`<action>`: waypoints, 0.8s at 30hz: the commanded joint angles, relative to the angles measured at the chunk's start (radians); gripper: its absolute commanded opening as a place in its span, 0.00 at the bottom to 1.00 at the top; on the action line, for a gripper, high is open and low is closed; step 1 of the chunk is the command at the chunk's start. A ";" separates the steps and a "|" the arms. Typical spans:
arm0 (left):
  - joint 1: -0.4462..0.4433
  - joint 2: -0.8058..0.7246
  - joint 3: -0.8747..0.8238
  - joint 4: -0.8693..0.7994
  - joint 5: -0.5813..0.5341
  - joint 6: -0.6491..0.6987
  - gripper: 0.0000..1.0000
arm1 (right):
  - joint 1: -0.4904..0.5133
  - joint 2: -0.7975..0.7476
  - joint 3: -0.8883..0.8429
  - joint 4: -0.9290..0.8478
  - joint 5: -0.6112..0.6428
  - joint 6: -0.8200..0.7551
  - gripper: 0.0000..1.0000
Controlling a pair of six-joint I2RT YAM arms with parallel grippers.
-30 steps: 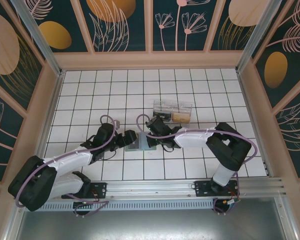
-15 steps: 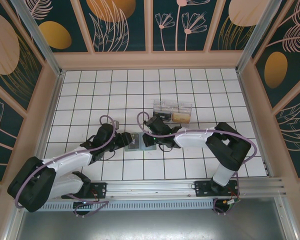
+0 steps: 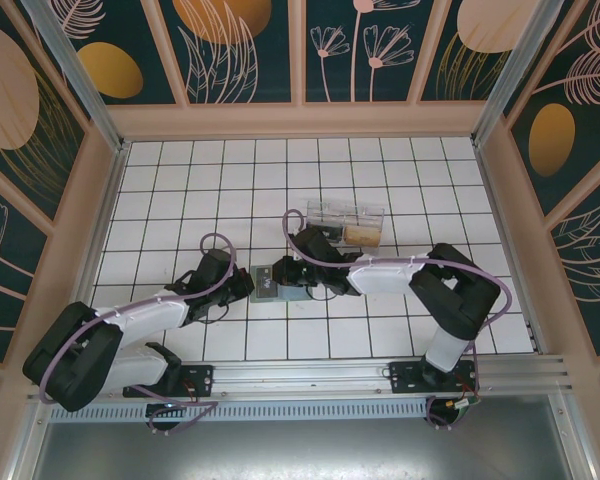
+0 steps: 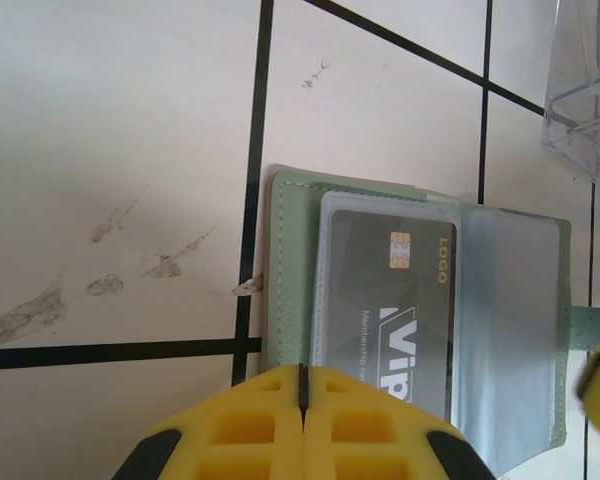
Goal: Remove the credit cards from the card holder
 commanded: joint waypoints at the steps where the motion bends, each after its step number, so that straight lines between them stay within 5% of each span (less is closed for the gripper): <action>1: 0.004 0.023 0.029 0.033 0.023 0.020 0.00 | -0.008 0.045 0.029 -0.005 -0.030 0.066 0.14; 24: 0.005 0.131 0.015 0.056 0.044 0.005 0.00 | -0.012 0.047 0.033 -0.113 0.030 0.069 0.21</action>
